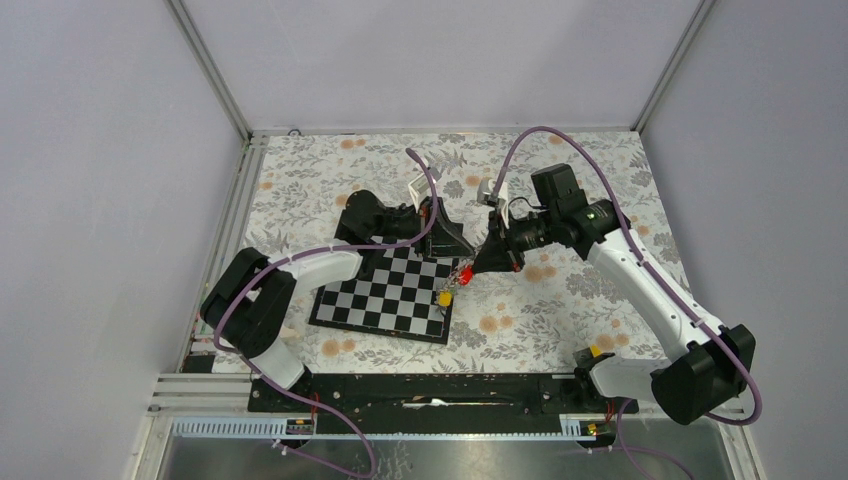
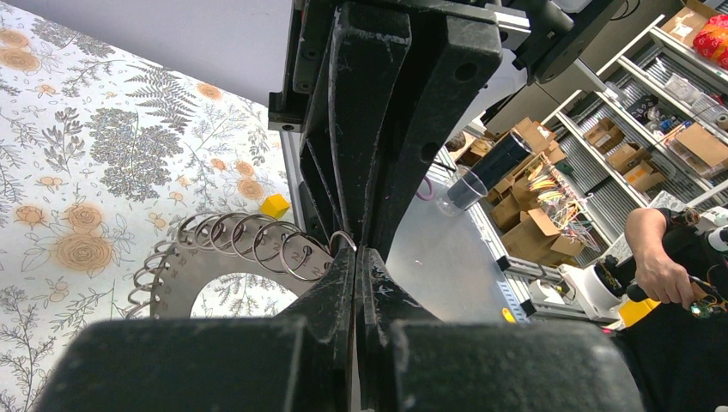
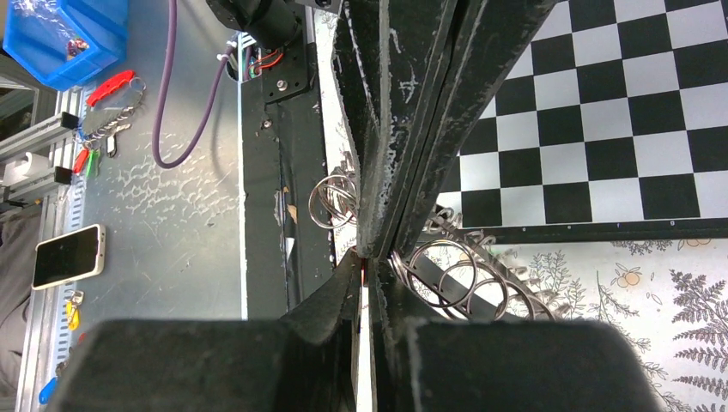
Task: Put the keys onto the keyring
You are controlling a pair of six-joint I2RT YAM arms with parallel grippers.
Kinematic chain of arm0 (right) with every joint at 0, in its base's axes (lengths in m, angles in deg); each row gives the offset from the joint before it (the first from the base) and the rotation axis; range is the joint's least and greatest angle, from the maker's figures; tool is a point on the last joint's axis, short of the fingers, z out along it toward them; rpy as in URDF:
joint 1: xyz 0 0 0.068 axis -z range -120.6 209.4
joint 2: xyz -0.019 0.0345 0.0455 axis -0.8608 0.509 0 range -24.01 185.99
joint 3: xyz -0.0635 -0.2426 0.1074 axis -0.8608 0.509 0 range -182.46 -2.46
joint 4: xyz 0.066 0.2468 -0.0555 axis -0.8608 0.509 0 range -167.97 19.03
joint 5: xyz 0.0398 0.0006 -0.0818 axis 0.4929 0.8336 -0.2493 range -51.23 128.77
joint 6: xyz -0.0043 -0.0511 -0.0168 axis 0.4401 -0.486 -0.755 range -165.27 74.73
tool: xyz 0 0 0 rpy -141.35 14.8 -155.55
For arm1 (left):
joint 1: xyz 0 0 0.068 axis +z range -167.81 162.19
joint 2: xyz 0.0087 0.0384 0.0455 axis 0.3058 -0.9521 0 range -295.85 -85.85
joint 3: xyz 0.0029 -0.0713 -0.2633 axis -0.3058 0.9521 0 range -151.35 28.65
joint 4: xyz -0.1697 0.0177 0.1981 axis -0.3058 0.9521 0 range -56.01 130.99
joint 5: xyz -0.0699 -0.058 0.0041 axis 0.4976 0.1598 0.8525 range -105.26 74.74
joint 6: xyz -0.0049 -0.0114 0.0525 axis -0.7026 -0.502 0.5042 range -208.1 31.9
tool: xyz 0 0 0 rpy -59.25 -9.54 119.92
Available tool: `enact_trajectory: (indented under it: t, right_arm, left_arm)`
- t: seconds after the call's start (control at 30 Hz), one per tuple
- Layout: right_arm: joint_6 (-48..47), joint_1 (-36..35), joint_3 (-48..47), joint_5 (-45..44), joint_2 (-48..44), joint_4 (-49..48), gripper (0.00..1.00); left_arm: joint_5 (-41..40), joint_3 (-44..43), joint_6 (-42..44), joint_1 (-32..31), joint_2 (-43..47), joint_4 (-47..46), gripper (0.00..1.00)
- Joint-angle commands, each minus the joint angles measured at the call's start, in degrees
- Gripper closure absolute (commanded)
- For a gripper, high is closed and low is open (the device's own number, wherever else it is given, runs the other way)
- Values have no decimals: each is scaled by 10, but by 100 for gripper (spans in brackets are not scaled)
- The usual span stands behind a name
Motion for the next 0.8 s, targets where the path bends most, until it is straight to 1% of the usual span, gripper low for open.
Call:
enact_trajectory:
  t: [0.0, 0.17, 0.37, 0.77]
  right_arm:
    - [14, 0, -3, 33, 8, -34, 100]
    - [14, 0, -10, 33, 10, -31, 100]
    - [-2, 5, -4, -4, -10, -15, 100]
    - [-25, 26, 15, -32, -38, 8, 100]
  left_arm:
    - [-26, -8, 19, -4, 1, -31, 100]
    - [-24, -5, 27, -4, 4, -22, 100]
    - [-20, 1, 28, -1, 9, -27, 100]
    - [-6, 1, 10, 21, 27, -49, 100]
